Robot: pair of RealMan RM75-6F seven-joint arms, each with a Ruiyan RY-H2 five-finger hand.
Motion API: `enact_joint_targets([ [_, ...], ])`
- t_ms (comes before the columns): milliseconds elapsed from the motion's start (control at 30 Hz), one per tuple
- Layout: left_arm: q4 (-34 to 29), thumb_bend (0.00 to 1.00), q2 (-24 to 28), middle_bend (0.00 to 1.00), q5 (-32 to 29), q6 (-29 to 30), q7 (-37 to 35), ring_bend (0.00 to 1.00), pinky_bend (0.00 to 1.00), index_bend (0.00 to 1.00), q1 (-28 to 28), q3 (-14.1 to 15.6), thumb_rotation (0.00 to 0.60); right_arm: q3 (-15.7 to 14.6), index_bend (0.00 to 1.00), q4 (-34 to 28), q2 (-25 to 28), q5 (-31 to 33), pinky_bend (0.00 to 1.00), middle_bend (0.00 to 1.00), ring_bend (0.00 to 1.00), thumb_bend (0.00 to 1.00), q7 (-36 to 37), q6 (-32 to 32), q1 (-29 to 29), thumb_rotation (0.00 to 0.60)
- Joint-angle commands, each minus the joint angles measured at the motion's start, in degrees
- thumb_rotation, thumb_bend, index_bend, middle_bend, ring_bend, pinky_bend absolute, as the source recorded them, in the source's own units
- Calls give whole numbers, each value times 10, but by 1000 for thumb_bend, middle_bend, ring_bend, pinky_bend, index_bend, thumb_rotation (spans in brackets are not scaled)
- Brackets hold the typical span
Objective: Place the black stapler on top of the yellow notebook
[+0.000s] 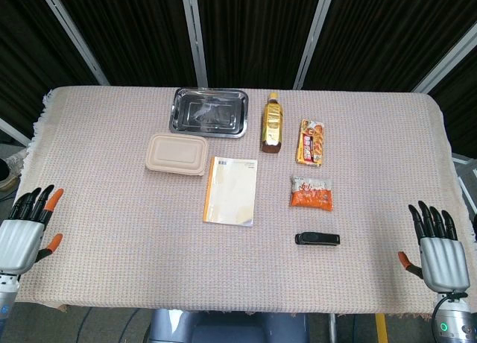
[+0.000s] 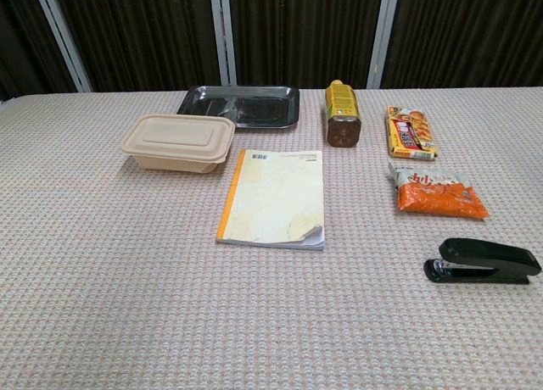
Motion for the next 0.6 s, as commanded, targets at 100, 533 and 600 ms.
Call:
enact_joint_targets([
  [100,1,304,-2,0,-12,-15,4,0,107,0,-7,-4,600,4,0,3,-3,11,0,0,0,193,-5,-12,6,600],
  [533,7,304,-8,0,-17,-26,-4,0,107,0,-19,-11,600,-2,131,55,-76,-28,94,70,22,193,2,-45,44,600],
  [600,10,304,-6,0,-21,-33,-9,0,107,0,-22,-11,600,-3,159,55,-96,-28,146,95,50,194,-21,-52,50,600],
])
